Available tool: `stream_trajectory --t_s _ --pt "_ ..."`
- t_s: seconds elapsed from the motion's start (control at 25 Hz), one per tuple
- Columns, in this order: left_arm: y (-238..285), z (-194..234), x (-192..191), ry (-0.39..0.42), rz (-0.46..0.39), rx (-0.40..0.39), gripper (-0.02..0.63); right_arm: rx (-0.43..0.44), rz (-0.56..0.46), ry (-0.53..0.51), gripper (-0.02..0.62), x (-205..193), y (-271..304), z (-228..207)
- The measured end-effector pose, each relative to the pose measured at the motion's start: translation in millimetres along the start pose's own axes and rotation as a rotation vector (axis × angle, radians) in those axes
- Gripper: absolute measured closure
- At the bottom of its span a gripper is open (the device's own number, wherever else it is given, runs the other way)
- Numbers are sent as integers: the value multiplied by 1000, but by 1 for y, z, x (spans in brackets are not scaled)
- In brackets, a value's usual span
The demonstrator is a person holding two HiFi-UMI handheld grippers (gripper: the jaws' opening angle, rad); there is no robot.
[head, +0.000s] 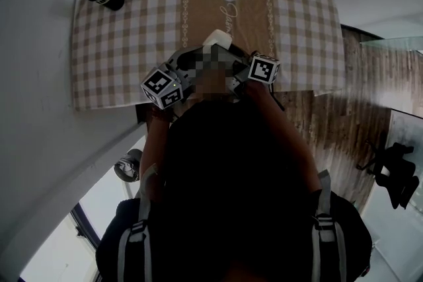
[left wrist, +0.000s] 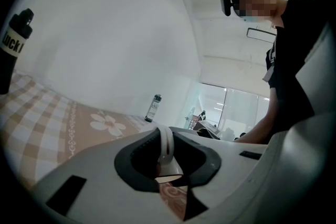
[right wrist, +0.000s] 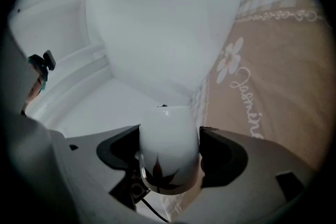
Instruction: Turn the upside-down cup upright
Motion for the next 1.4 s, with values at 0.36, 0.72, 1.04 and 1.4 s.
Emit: stream_trajectory --t_s 0.36,0.72,1.04,1.4 --pt "12 -3 -3 37 16 -25 531 -26 38 -150 239 14 -12 -2" --pt "34 -14 -8 72 83 7 526 -178 47 -511 239 37 -39 17" --pt "33 -18 -23 128 155 33 523 -302 100 -895 238 31 -43 34" --pt "33 -21 -38 295 310 105 537 -324 192 -1169 235 15 -36 28"
Point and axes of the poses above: the fingertips, and each gripper's own axes: y forward along the fingers, z to its left, x out of its top, the point moved 8 cm from there along -y, backward along the fingers, and after that the axes turned 1 degree about y, right-handed, at the moved point
